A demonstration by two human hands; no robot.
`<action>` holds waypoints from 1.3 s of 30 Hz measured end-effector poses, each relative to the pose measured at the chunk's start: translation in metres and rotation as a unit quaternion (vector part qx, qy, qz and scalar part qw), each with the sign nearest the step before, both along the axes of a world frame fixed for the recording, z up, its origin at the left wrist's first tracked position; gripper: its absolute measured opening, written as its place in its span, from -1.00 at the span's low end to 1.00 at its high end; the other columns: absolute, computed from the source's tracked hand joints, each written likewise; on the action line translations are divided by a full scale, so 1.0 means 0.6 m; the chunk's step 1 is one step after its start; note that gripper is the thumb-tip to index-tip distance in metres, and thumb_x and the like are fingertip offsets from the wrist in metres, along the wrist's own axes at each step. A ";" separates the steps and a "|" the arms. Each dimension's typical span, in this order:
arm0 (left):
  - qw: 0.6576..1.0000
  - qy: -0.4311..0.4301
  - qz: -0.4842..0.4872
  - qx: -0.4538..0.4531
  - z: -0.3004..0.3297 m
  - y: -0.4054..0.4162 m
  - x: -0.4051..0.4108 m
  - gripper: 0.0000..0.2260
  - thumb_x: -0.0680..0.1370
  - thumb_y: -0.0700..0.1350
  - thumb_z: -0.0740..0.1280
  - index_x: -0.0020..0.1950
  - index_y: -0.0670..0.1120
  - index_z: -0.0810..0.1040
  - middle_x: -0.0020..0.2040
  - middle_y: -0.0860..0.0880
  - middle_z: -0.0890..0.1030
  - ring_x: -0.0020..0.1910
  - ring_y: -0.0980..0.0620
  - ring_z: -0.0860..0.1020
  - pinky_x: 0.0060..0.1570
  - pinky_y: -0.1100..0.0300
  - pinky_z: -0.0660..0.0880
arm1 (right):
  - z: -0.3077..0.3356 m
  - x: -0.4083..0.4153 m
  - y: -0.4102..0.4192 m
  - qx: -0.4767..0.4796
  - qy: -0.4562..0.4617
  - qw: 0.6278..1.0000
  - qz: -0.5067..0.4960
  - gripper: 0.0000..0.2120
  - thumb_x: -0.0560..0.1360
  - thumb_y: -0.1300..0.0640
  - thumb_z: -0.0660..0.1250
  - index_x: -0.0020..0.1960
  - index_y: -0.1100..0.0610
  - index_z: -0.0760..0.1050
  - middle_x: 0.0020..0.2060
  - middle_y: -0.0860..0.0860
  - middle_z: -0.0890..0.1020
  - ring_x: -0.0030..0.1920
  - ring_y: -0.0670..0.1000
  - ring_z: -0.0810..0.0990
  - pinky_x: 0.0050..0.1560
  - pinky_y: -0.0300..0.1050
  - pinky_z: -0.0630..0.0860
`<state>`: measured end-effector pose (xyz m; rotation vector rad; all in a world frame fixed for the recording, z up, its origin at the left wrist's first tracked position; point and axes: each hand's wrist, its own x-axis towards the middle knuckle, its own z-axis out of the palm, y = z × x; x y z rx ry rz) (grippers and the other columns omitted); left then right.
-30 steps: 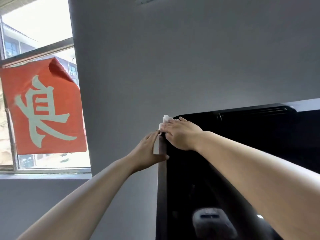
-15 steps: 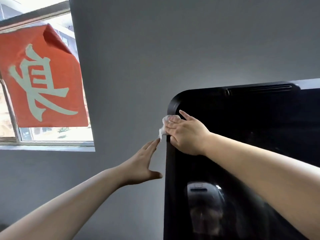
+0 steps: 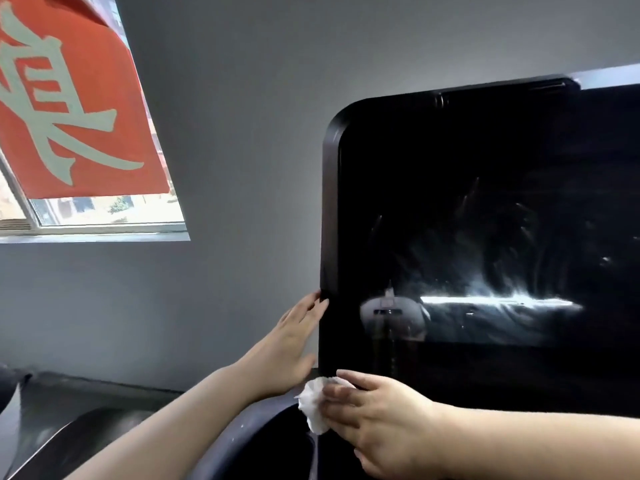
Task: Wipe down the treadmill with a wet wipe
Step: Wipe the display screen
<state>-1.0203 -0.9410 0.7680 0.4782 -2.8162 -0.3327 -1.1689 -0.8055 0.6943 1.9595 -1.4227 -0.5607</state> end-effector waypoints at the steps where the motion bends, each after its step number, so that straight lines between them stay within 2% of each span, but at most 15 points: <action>1: 1.000 0.001 -0.001 -0.001 -0.005 0.007 0.001 -0.29 0.50 -0.29 0.21 0.54 -0.03 -0.09 0.45 0.19 -0.15 0.46 0.25 -0.14 0.28 0.57 -0.23 | -0.017 0.004 0.003 -0.040 0.024 0.999 -0.007 -0.51 0.64 0.23 -0.22 0.34 0.37 0.36 0.35 0.26 0.41 0.43 -0.17 0.22 0.45 0.01 0.21; 2: 1.000 0.005 -0.001 0.000 -0.009 0.014 0.001 -0.30 0.50 -0.29 0.20 0.54 -0.04 -0.09 0.45 0.18 -0.15 0.45 0.26 -0.15 0.28 0.57 -0.24 | -0.023 -0.002 0.005 -0.056 0.063 0.996 -0.038 -0.56 0.63 0.29 -0.15 0.26 0.39 0.43 0.26 0.27 0.49 0.43 -0.20 0.23 0.43 0.15 0.21; 3: 1.000 0.011 0.000 0.001 -0.012 0.019 0.001 -0.31 0.51 -0.29 0.19 0.54 -0.05 -0.08 0.46 0.17 -0.15 0.44 0.26 -0.16 0.28 0.57 -0.24 | -0.011 -0.001 0.005 -0.042 0.004 0.997 -0.064 -0.51 0.62 0.29 -0.15 0.20 0.25 0.55 0.19 0.11 0.58 0.40 -0.18 0.31 0.46 0.22 0.07; 4: 1.000 0.019 0.002 0.003 -0.014 0.023 0.000 -0.34 0.53 -0.27 0.19 0.54 -0.06 -0.08 0.48 0.15 -0.15 0.45 0.25 -0.16 0.28 0.57 -0.25 | 0.001 0.011 0.011 -0.026 -0.032 0.998 -0.057 -0.50 0.59 0.21 -0.11 0.15 0.11 0.61 0.15 -0.02 0.62 0.35 -0.13 0.40 0.47 0.21 -0.05; 5: 1.000 0.026 0.004 0.006 -0.015 0.026 -0.001 -0.37 0.56 -0.25 0.18 0.54 -0.08 -0.07 0.48 0.13 -0.14 0.47 0.22 -0.15 0.27 0.57 -0.25 | 0.015 0.017 0.011 -0.036 -0.028 0.998 -0.045 -0.53 0.55 0.12 -0.05 0.14 0.07 0.62 0.13 -0.06 0.63 0.32 -0.07 0.45 0.46 0.15 -0.07; 7: 0.999 0.035 0.011 0.016 -0.015 0.029 -0.003 -0.41 0.59 -0.22 0.18 0.54 -0.10 -0.06 0.47 0.13 -0.13 0.51 0.13 -0.13 0.26 0.58 -0.25 | 0.029 0.036 0.019 -0.052 -0.119 0.990 -0.061 -0.52 0.45 0.01 0.04 0.17 0.11 0.61 0.16 -0.01 0.62 0.31 0.02 0.48 0.43 0.07 0.01; 9: 0.999 0.032 0.017 0.023 -0.017 0.030 -0.003 -0.39 0.57 -0.26 0.18 0.54 -0.10 -0.06 0.46 0.14 -0.14 0.52 0.10 -0.13 0.24 0.60 -0.26 | 0.012 0.046 0.028 -0.084 -0.156 0.984 -0.037 -0.48 0.44 -0.03 0.04 0.22 0.13 0.58 0.22 0.02 0.58 0.33 0.04 0.45 0.44 0.04 0.01; 14: 1.000 0.007 0.020 0.016 -0.021 0.032 -0.002 -0.26 0.45 -0.40 0.12 0.54 -0.06 -0.14 0.43 0.20 -0.24 0.52 0.11 -0.19 0.23 0.59 -0.29 | -0.010 0.016 0.096 -0.037 -0.168 0.985 -0.010 -0.46 0.42 -0.04 0.05 0.30 0.09 0.51 0.29 0.00 0.52 0.33 0.01 0.46 0.44 0.00 -0.02; 20: 0.999 0.011 0.030 0.017 -0.020 0.042 -0.006 -0.27 0.47 -0.42 0.08 0.53 -0.09 -0.18 0.40 0.19 -0.28 0.52 0.09 -0.19 0.18 0.63 -0.30 | -0.024 0.028 0.100 -0.086 -0.193 0.977 -0.017 -0.47 0.44 -0.06 0.04 0.28 0.11 0.52 0.26 0.01 0.55 0.29 0.01 0.49 0.41 -0.01 0.02; 23: 0.999 0.008 0.037 0.016 -0.024 0.045 -0.008 -0.27 0.47 -0.42 0.09 0.53 -0.08 -0.20 0.41 0.20 -0.28 0.51 0.09 -0.21 0.26 0.53 -0.26 | -0.022 0.045 0.087 -0.089 -0.219 0.970 -0.050 -0.45 0.45 -0.09 0.02 0.29 0.10 0.52 0.25 0.01 0.56 0.29 -0.01 0.49 0.41 0.02 0.00; 26: 0.999 0.013 0.037 0.014 -0.018 0.037 -0.005 -0.30 0.47 -0.42 0.09 0.54 -0.08 -0.10 0.48 0.15 -0.19 0.52 0.10 -0.15 0.32 0.45 -0.18 | 0.008 0.032 0.065 -0.144 -0.239 0.958 -0.062 -0.45 0.46 -0.11 0.00 0.25 0.10 0.55 0.24 0.00 0.57 0.28 -0.02 0.51 0.41 0.04 -0.01; 29: 0.998 0.038 0.039 0.016 -0.008 0.021 -0.002 -0.33 0.43 -0.46 0.09 0.52 -0.10 0.11 0.49 0.11 0.04 0.51 0.04 0.04 0.29 0.55 -0.13 | 0.057 0.012 0.030 -0.193 -0.257 0.942 -0.095 -0.46 0.48 -0.08 0.01 0.24 0.15 0.55 0.25 0.04 0.56 0.30 0.02 0.49 0.39 0.07 0.07; 32: 0.998 0.050 0.043 0.008 0.001 0.010 -0.003 -0.34 0.38 -0.49 0.09 0.46 -0.13 0.27 0.49 -0.02 0.22 0.47 0.00 0.19 0.22 0.64 -0.11 | 0.063 0.021 0.021 -0.192 -0.278 0.933 -0.120 -0.45 0.49 -0.08 0.01 0.25 0.20 0.54 0.25 0.07 0.55 0.32 0.04 0.47 0.38 0.06 0.09; 37: 0.998 0.041 0.042 -0.008 0.012 0.013 -0.002 -0.32 0.41 -0.47 0.09 0.50 -0.07 0.19 0.49 0.00 0.25 0.46 0.05 0.19 0.16 0.68 -0.13 | -0.012 0.063 0.076 -0.126 -0.266 0.952 -0.083 -0.40 0.46 -0.14 0.01 0.22 0.20 0.56 0.22 0.09 0.58 0.30 0.05 0.50 0.41 0.04 0.01; 39: 0.998 0.033 0.048 -0.022 0.018 0.015 -0.003 -0.33 0.44 -0.45 0.08 0.52 -0.08 0.13 0.47 0.00 0.26 0.45 0.06 0.20 0.17 0.67 -0.12 | -0.006 0.053 0.067 -0.151 -0.266 0.948 -0.086 -0.40 0.46 -0.14 0.01 0.22 0.19 0.56 0.22 0.09 0.58 0.28 0.04 0.51 0.41 0.04 0.00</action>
